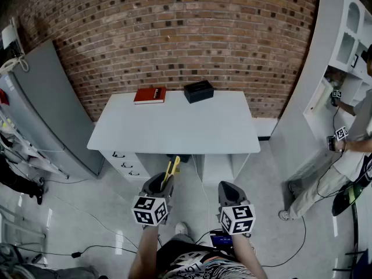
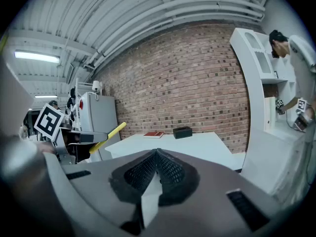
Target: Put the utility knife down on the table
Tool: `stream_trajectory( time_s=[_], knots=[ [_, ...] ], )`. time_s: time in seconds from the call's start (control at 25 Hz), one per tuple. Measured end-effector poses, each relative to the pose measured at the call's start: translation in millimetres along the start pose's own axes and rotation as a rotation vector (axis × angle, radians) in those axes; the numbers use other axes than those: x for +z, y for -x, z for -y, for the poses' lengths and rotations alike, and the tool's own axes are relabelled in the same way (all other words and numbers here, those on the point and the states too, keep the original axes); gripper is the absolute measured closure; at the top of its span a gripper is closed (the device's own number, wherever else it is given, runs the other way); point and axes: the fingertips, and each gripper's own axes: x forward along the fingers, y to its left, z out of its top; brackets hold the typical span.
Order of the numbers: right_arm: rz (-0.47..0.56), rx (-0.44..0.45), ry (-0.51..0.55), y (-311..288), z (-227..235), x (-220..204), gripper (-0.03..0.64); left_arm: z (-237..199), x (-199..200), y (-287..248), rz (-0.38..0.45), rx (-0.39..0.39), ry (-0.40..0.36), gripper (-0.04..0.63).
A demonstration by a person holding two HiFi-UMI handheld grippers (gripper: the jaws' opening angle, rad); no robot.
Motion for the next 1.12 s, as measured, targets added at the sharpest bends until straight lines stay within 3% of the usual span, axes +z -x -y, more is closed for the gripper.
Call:
stream_trajectory(
  time_s=[0.44,0.6,0.96,1.12],
  knots=[
    [0.013,0.007,-0.060,-21,11,3,0.617,-2,0,-20,-0.023,-0.018,0.003,0.474],
    [-0.010,-0.002,-0.064,-51,20,4,0.617,-18,5,-44,-0.046,-0.015,-0.038,0.474],
    [-0.072,-0.018,-0.059,-199,47,21,0.617,-109,22,-167,-0.077,-0.040,-0.016,0.474],
    [-0.080,-0.033,-0.043,-275,52,45,0.617,-166,40,-225,-0.108,-0.053,-0.066,0.474]
  ],
)
